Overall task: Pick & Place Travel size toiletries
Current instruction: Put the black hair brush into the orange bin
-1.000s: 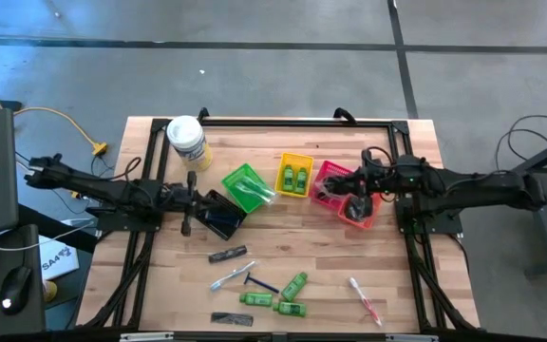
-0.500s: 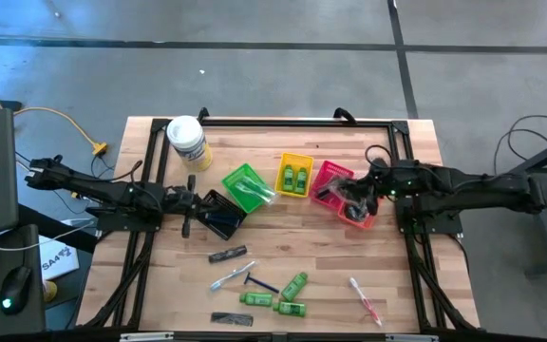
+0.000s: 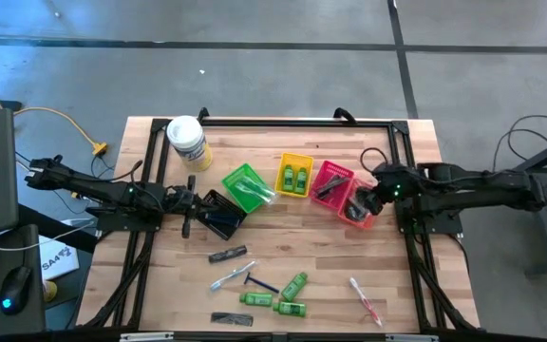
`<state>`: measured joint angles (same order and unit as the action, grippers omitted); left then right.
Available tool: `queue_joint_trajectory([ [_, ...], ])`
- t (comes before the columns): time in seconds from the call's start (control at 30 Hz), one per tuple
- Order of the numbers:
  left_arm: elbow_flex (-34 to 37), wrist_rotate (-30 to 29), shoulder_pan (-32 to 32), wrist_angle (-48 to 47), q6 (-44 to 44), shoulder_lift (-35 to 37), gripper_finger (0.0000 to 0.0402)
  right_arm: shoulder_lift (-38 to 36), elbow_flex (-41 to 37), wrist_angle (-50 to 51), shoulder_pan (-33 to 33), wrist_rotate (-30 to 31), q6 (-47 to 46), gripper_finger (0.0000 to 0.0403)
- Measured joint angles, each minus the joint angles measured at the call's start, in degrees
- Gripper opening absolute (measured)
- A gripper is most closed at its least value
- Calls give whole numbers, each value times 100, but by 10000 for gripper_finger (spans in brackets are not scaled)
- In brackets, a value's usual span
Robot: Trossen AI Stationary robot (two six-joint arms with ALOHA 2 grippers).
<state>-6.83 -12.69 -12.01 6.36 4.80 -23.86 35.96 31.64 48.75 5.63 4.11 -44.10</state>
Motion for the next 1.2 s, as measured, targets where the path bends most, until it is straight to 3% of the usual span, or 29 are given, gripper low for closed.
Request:
queue_joint_trajectory([
  [0.6, 0, 59, 0, -10, 2, -2, 0, 1749, 0, -103, 0, -18, -239, 32],
  [0.93, 0, 188, 0, -21, 17, -2, 0, 2197, 0, -657, 0, -206, 211, 63],
  [1.2, 0, 184, 0, -64, -26, -2, 0, 2197, -2, -791, 0, -261, 232, 127],
])
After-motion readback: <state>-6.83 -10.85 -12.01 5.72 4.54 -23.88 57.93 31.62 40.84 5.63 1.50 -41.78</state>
